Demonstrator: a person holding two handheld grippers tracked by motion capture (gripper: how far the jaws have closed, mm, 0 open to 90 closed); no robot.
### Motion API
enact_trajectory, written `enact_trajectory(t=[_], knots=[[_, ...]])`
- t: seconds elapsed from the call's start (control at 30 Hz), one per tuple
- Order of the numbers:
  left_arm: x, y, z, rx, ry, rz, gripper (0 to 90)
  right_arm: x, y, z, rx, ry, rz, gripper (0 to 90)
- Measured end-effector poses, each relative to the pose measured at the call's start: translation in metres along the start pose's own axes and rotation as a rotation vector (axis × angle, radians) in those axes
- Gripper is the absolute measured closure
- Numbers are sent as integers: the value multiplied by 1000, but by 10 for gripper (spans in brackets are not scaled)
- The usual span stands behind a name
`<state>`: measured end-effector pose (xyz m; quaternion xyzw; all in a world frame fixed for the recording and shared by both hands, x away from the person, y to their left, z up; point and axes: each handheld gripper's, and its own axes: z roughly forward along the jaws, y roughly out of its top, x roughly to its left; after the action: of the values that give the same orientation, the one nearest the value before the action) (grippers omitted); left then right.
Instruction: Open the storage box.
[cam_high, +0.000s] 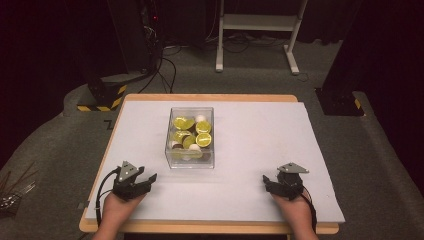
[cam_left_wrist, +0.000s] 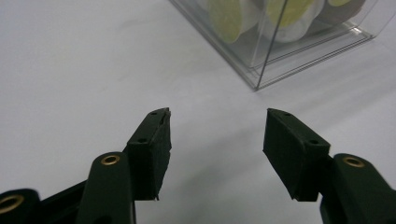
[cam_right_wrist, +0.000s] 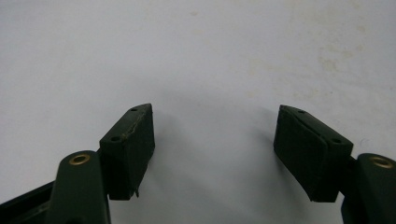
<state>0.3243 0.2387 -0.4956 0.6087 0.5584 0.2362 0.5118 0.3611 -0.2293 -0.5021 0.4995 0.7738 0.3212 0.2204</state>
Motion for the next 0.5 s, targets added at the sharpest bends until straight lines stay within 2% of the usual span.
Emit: enact_trajectory(t=[0.03,0.07,0.1,0.2,0.37,0.5], knots=[[0,0,0,0,0,0,417,0,0,0,0,0,0,289],[-3,1,-1,-7,-21,-5,424,0,0,0,-2,1,-1,289],[-3,1,-1,-7,-21,-5,431,0,-1,0,-5,0,1,289],[-9,4,-3,-19,-59,-19,447,0,-1,0,-6,-2,5,289],[-17,4,-6,-17,-95,3,460,0,-1,0,-7,-1,3,289],[-20,5,-6,-24,-112,-3,459,0,-1,0,-6,-1,5,289]])
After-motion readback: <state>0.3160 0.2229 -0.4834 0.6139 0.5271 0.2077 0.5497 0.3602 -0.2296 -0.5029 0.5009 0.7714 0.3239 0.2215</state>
